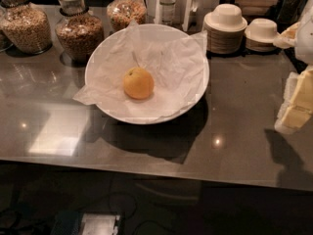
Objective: Pick orange from white bowl
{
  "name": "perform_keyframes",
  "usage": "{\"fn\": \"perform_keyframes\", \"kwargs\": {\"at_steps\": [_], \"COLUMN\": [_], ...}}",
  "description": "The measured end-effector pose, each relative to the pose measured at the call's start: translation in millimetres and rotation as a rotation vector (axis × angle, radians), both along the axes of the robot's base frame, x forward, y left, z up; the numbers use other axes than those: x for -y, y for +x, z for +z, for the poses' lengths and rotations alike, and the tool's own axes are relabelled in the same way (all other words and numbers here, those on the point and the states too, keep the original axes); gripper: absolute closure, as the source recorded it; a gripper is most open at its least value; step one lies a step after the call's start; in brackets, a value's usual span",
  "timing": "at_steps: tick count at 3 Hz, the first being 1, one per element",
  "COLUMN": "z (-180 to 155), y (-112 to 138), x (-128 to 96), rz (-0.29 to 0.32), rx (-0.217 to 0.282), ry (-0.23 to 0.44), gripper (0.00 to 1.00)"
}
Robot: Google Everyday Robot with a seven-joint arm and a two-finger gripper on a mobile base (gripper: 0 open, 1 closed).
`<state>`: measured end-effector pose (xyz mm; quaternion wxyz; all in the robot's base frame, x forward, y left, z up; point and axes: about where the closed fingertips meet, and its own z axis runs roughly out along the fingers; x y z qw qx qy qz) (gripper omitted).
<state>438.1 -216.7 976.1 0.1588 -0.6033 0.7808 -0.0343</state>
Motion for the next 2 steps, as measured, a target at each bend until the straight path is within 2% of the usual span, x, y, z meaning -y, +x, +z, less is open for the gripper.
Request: {"fn": "perform_keyframes", "kwargs": {"at_steps": [1,2], "z": [0.0,0.0], "y": [0.1,6.8], "x": [-0.1,-11.5], "rz": [0.001,0.04], "rx": [0.0,0.006], "ry": [0.0,0.037], "gripper": [0.0,0.0]}}
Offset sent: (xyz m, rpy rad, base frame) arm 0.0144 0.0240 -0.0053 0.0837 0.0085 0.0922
